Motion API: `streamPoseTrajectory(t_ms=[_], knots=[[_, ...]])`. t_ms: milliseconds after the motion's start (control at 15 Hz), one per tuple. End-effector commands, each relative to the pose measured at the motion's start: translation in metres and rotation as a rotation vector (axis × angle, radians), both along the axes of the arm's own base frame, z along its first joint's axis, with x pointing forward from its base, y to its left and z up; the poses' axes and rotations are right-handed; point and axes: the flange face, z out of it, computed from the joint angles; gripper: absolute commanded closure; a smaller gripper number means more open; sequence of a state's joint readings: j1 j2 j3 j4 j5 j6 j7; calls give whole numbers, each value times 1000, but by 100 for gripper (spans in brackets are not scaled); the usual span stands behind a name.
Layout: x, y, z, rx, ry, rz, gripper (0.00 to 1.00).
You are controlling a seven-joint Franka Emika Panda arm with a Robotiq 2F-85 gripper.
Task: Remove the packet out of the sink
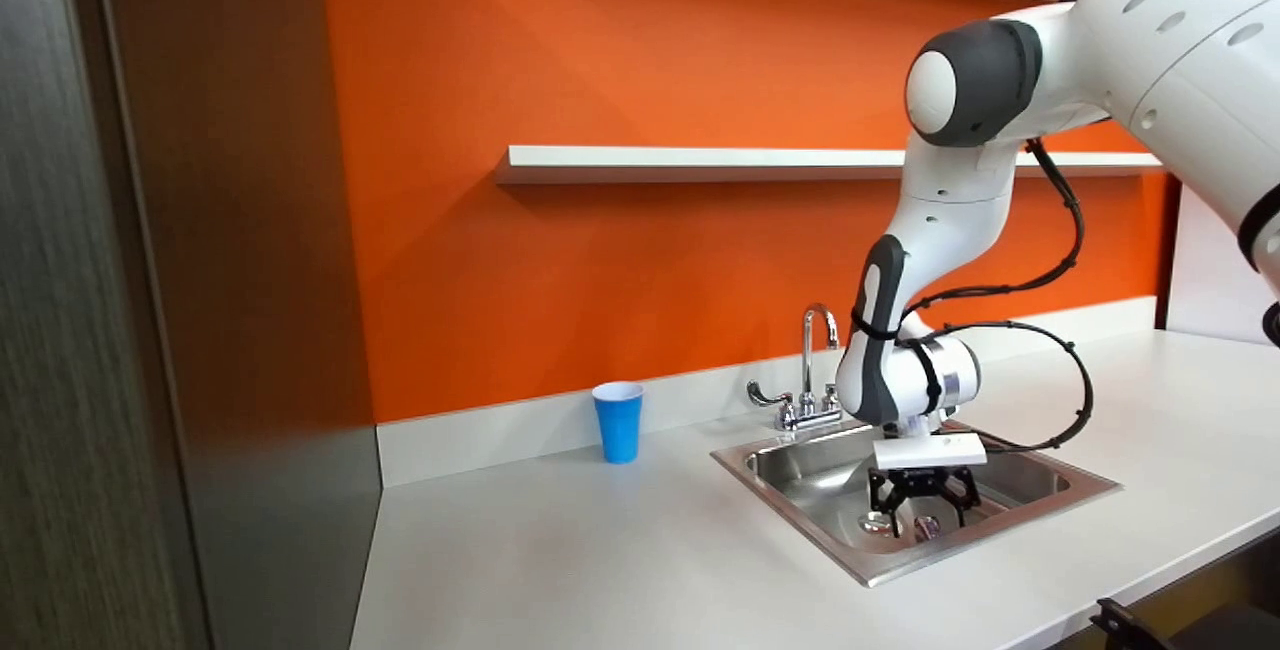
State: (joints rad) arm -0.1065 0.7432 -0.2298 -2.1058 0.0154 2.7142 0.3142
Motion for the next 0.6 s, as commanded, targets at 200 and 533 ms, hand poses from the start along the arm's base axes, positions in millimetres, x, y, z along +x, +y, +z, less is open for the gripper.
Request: streamPoseTrajectory(t_ms=[200, 533], knots=[[1, 0, -4, 3, 30, -16, 0], [1, -1, -5, 2, 36, -19, 0]])
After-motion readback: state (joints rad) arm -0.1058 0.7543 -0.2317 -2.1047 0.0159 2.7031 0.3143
